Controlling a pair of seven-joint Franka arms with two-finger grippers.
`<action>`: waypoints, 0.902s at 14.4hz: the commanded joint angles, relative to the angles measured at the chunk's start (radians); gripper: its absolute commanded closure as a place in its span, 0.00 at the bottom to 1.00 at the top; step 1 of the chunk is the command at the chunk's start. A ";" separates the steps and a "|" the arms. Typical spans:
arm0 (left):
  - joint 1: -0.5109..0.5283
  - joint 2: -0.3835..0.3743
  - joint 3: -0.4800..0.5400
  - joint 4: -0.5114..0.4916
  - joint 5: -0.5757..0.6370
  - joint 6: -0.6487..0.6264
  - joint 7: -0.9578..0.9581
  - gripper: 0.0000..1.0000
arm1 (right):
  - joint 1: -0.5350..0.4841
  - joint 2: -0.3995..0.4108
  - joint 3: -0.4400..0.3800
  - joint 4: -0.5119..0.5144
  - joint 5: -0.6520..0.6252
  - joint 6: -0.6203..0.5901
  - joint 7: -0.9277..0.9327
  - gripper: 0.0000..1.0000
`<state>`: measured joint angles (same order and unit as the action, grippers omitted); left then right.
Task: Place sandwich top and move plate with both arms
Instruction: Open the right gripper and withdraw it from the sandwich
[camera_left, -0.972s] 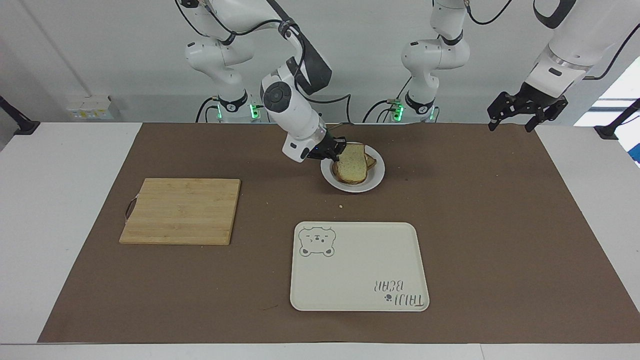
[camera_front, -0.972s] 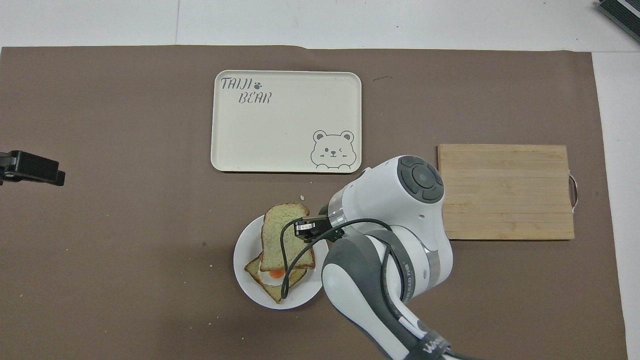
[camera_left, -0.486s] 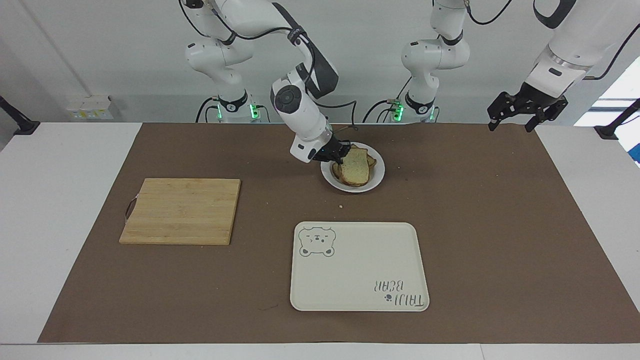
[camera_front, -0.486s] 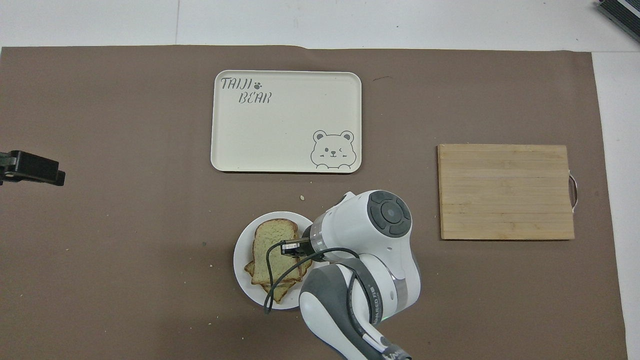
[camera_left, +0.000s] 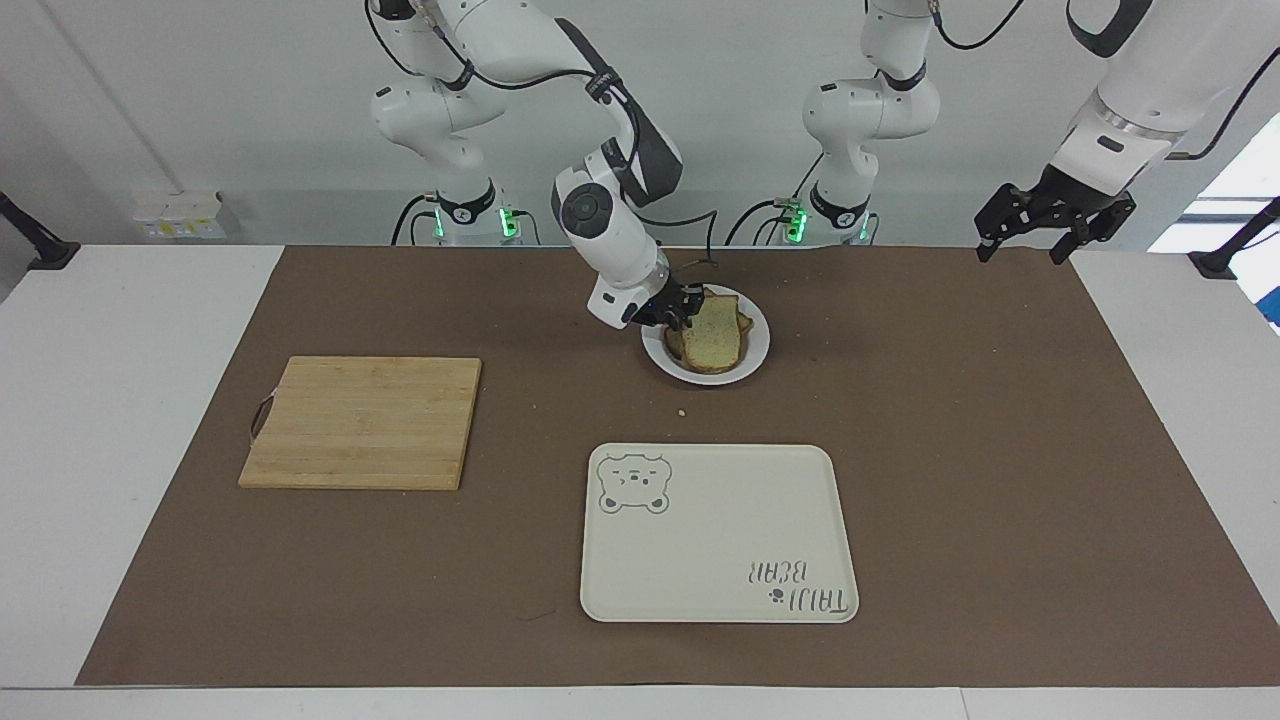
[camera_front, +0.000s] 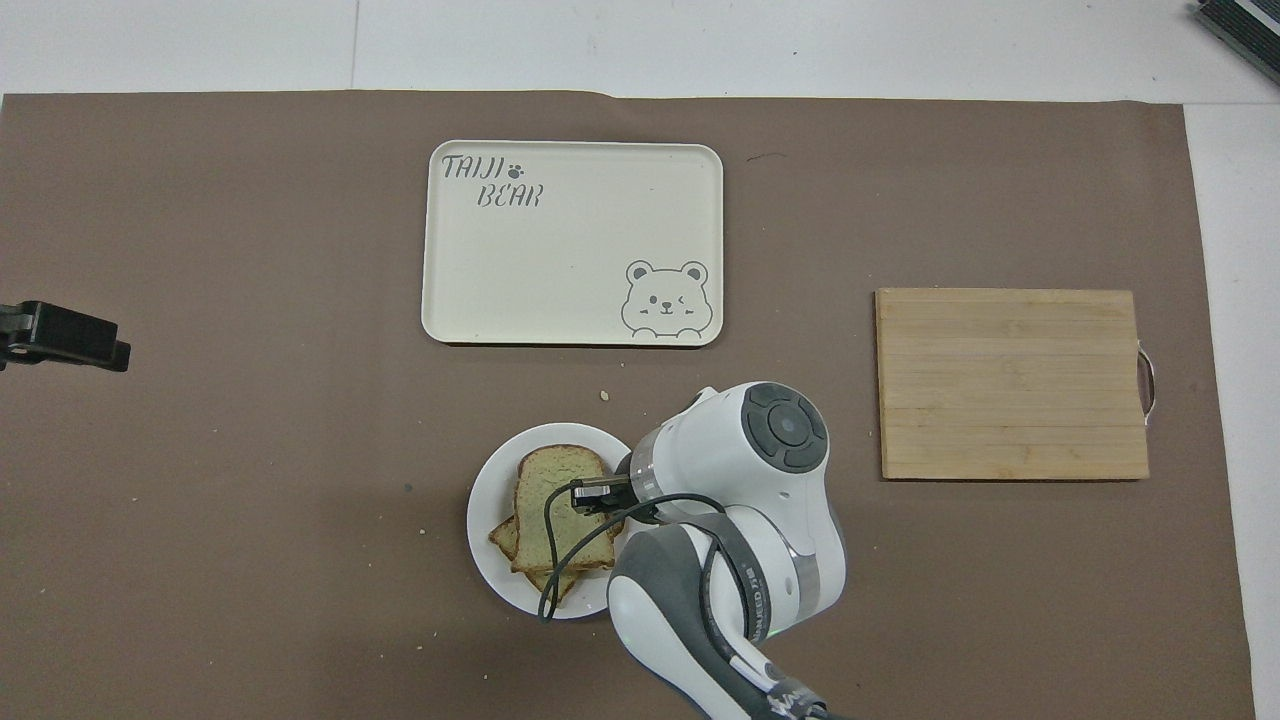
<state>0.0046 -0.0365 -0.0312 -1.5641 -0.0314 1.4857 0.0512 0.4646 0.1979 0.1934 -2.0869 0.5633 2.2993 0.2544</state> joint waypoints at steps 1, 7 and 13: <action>-0.003 -0.019 0.005 -0.017 0.008 -0.007 0.009 0.00 | -0.026 -0.001 -0.008 0.007 -0.014 0.019 0.005 0.00; -0.003 -0.019 0.005 -0.017 0.008 -0.007 0.007 0.00 | -0.200 -0.058 -0.008 0.041 -0.207 -0.011 0.014 0.00; -0.003 -0.019 0.005 -0.017 0.008 -0.008 0.007 0.00 | -0.331 -0.092 -0.008 0.157 -0.505 -0.185 0.003 0.00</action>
<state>0.0046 -0.0366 -0.0312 -1.5641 -0.0314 1.4857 0.0512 0.1816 0.1216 0.1732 -1.9784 0.1380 2.1883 0.2543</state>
